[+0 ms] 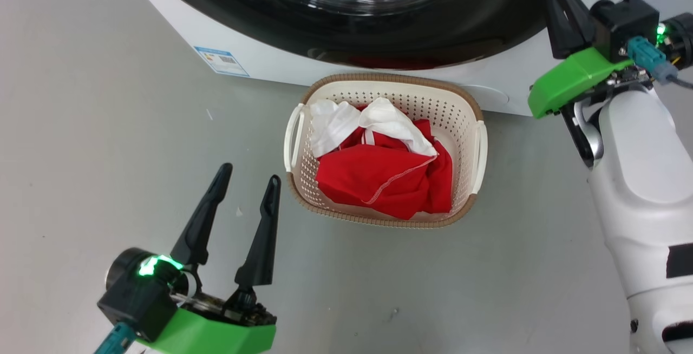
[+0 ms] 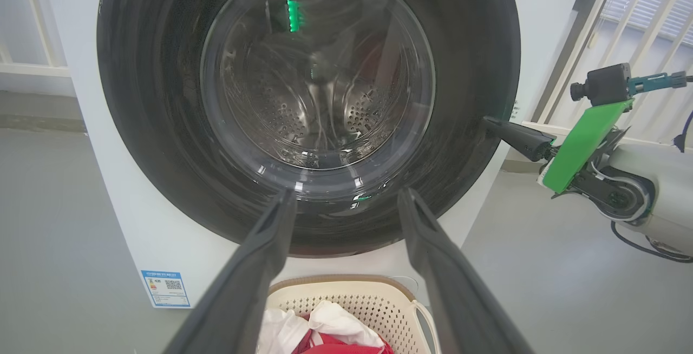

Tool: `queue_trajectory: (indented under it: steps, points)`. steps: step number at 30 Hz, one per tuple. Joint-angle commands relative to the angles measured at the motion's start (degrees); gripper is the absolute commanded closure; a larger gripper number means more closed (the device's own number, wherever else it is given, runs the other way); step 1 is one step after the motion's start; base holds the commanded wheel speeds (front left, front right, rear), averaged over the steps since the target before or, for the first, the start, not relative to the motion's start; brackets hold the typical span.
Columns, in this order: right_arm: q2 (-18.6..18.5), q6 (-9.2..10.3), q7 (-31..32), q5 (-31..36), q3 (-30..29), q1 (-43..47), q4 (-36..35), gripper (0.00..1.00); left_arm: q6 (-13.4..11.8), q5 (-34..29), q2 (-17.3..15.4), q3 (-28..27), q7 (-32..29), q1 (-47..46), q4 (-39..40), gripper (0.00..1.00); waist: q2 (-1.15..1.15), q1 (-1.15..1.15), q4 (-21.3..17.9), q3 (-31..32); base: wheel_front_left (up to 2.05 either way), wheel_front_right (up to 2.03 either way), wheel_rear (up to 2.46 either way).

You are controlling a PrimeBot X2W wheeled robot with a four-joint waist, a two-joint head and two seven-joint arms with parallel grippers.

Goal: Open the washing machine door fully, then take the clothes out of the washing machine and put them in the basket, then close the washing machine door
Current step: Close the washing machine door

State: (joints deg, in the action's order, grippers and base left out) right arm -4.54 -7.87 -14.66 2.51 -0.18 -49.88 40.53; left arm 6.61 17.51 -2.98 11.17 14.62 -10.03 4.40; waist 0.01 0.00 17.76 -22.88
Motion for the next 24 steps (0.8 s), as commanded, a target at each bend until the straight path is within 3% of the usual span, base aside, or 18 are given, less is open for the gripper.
queue_trajectory:
  steps: [1,15,24]
  points:
    - [0.4,0.38,-0.3,0.7,0.0,-2.3,-0.9,1.0,0.5,-0.8,-0.6,-1.9,0.4,-1.6,1.2,0.0,-0.01,0.0,-0.2,-0.3,0.0,0.0,0.0]
    - [0.7,0.38,-0.3,3.6,-1.4,-7.9,3.1,1.0,0.8,-1.4,-0.3,-1.6,0.4,-2.6,0.3,0.0,-0.01,0.0,-0.8,0.1,0.0,0.0,0.0]
    - [1.5,0.38,-0.3,-0.7,0.5,-4.1,2.6,1.0,0.8,-2.0,-0.6,-1.3,0.4,-2.5,-0.1,0.0,-0.01,0.0,-2.5,2.2,0.0,0.0,0.0]
